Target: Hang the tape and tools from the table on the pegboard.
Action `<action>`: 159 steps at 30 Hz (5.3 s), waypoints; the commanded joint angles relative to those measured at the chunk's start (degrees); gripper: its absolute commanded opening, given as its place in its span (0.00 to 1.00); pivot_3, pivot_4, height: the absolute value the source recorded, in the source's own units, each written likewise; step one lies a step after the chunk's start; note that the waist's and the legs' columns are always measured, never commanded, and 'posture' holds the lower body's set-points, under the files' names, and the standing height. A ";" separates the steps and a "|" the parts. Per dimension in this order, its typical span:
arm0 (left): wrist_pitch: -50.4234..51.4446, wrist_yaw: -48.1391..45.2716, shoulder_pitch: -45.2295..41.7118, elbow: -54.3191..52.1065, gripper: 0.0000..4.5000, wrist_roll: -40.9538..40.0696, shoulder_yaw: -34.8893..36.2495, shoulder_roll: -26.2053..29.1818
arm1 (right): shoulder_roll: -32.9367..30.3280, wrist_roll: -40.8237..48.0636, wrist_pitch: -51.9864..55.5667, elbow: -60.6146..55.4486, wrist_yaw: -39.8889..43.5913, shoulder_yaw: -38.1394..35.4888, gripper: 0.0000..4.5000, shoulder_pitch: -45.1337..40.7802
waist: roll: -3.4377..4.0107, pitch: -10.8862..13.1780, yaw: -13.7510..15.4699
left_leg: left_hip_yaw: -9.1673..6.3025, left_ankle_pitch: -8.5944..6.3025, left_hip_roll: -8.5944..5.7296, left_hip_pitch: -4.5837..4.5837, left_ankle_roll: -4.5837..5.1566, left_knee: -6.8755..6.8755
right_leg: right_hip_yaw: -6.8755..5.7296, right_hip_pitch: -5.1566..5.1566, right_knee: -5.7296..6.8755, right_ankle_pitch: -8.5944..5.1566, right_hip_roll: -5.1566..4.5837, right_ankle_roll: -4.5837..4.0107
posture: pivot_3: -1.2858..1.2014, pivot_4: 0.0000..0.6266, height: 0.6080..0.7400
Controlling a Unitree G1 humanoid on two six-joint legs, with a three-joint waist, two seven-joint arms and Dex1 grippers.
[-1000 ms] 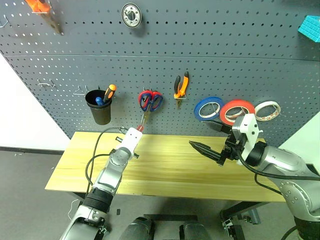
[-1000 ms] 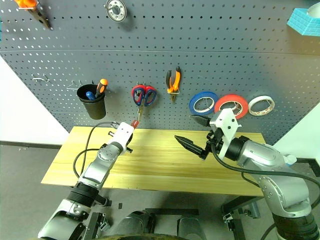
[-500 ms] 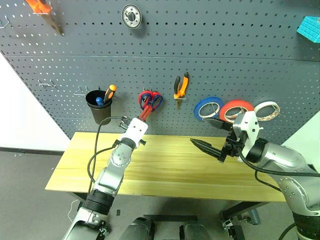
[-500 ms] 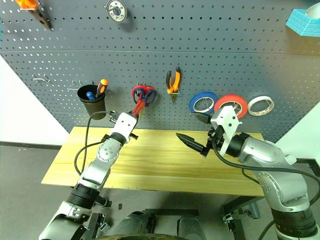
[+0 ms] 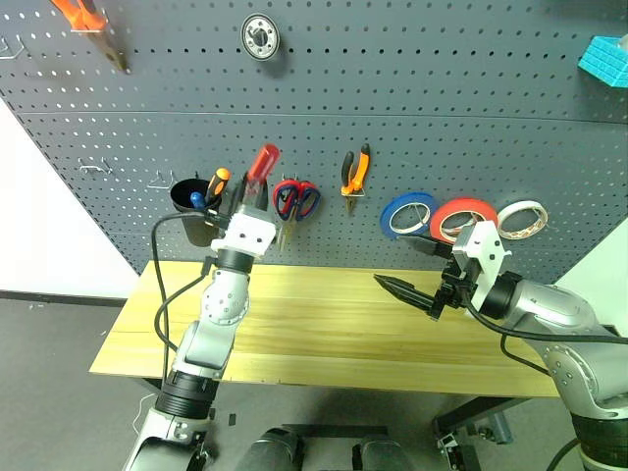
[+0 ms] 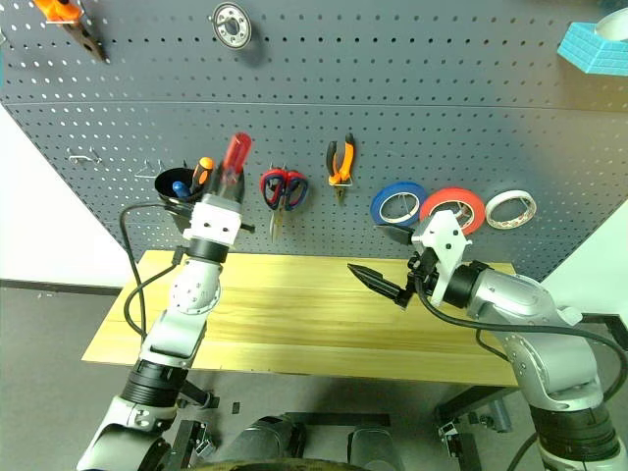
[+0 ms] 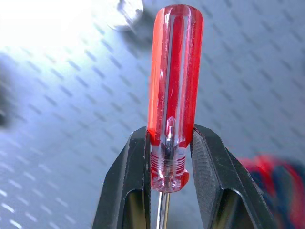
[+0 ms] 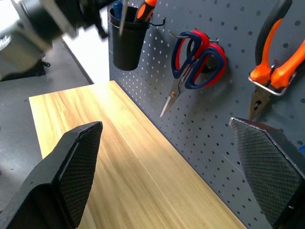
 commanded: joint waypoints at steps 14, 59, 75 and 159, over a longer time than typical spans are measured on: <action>0.45 4.87 -10.82 3.30 0.18 -2.26 10.58 2.01 | -0.02 -0.39 -0.29 -1.00 0.13 0.28 1.00 -0.53 | -0.17 -0.49 -0.04 | 0.01 0.02 0.00 0.06 -0.02 0.03 | 0.00 0.03 0.06 0.01 0.03 0.01 | 0.49 0.00 0.84; 2.66 5.99 -12.82 16.25 0.18 -7.17 10.72 -1.14 | -4.88 11.34 12.02 -15.88 -5.29 -8.15 1.00 13.26 | -0.58 2.84 -0.44 | 0.00 -0.06 0.00 -0.13 0.10 -0.04 | 0.06 -0.07 -0.10 0.01 -0.05 0.01 | 0.46 0.24 0.84; 1.66 8.33 -10.84 13.58 0.66 -4.91 10.86 -0.37 | -5.20 9.91 11.17 -14.05 -4.66 -6.77 1.00 12.37 | -0.62 3.02 -0.29 | 0.00 -0.07 0.00 -0.27 0.11 -0.06 | 0.05 -0.18 -0.17 0.01 -0.06 0.02 | 0.46 0.22 0.84; 18.78 -31.03 22.52 5.17 1.00 -21.07 12.47 11.57 | 7.29 -3.72 -12.29 4.89 -2.90 -11.75 1.00 27.36 | 0.58 -0.99 1.31 | 0.06 -0.12 0.01 0.12 -0.07 -0.10 | 0.15 0.08 -0.09 0.01 -0.04 -0.01 | 0.50 0.00 0.84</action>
